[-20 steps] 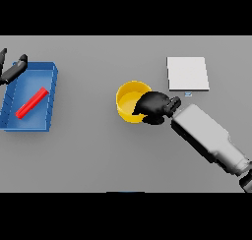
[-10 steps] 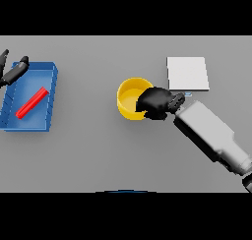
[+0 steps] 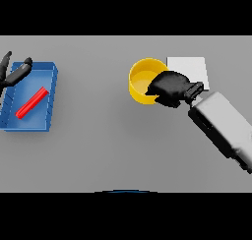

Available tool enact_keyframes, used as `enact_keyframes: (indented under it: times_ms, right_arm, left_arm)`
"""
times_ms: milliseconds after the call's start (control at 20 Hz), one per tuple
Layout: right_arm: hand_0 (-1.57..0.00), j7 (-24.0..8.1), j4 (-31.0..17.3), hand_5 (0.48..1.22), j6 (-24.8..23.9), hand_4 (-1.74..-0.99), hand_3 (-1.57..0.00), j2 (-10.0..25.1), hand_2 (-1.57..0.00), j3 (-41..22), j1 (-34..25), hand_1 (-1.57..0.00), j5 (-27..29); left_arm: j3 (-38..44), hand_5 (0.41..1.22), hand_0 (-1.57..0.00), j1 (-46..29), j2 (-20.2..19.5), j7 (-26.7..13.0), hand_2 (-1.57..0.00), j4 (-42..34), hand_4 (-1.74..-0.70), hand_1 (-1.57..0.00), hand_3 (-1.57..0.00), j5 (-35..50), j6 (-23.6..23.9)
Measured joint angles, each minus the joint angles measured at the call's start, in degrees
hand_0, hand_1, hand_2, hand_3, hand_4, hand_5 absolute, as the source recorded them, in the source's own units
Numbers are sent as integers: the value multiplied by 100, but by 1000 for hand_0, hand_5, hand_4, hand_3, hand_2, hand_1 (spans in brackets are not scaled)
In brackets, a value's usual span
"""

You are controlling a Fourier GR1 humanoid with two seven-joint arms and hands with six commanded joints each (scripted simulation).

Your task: Pick up the red beaker and tilt it to pour out 1 green nut into yellow bowl. Pick up the yellow bowl and place it on the metallic measuring scale.

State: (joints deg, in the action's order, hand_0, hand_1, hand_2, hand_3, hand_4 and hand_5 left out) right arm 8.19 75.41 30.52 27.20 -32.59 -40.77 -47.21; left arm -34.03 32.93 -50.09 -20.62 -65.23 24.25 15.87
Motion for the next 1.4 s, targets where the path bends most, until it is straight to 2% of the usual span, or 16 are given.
enact_keyframes:
  times_ms: [150,300,350,450,500,700,900,1050,1400]
  right_arm:
    - [-1565,-79,25,1220,-17,-1741,-1155,104,-1513,122,-20,-1570,-23]
    - [-1568,46,-306,1221,-269,-1741,-1153,251,-1536,260,-163,-1570,-89]
    - [-1568,-1,-381,1221,-381,-1741,-1153,243,-1537,311,-162,-1570,-96]
    - [-1569,111,-633,1221,-543,-1741,-1151,323,-1530,431,-190,-1571,-86]
    - [-1570,22,-785,1221,-583,-1741,-1150,283,-1537,476,-249,-1571,-83]
    - [-1570,201,-1536,1221,-1040,-1741,-1147,358,-1549,606,-395,-1571,-205]
    - [-1571,205,-2287,1221,-1366,-1741,-1169,284,-1500,739,-474,-1571,-321]
    - [-1571,334,-2873,1221,-1616,-1741,-1268,192,-1464,869,-653,-1571,-380]
    - [-1528,505,-3812,1221,-1699,-1741,-1440,-79,-1382,1112,-829,-1571,-322]
  left_arm:
    - [12,698,1,-74,-74,-46,1,-112,-723,1,1,21,47]
    - [45,715,1,-70,-133,-26,1,-116,-729,1,1,20,46]
    - [47,719,1,-41,-110,-17,1,-91,-730,1,1,52,-32]
    - [42,720,1,-1,-136,-162,1,-99,-729,1,1,43,-8]
    - [20,724,1,4,-134,-226,1,-128,-731,1,1,36,0]
    - [13,738,1,-68,-99,-281,1,-214,-737,1,1,68,81]
    - [15,725,1,-10,-168,-317,1,-157,-719,1,1,23,32]
    - [16,714,1,-69,-200,-337,1,-273,-724,1,1,52,65]
    - [2,713,1,-52,-168,-382,1,-266,-729,1,1,46,79]
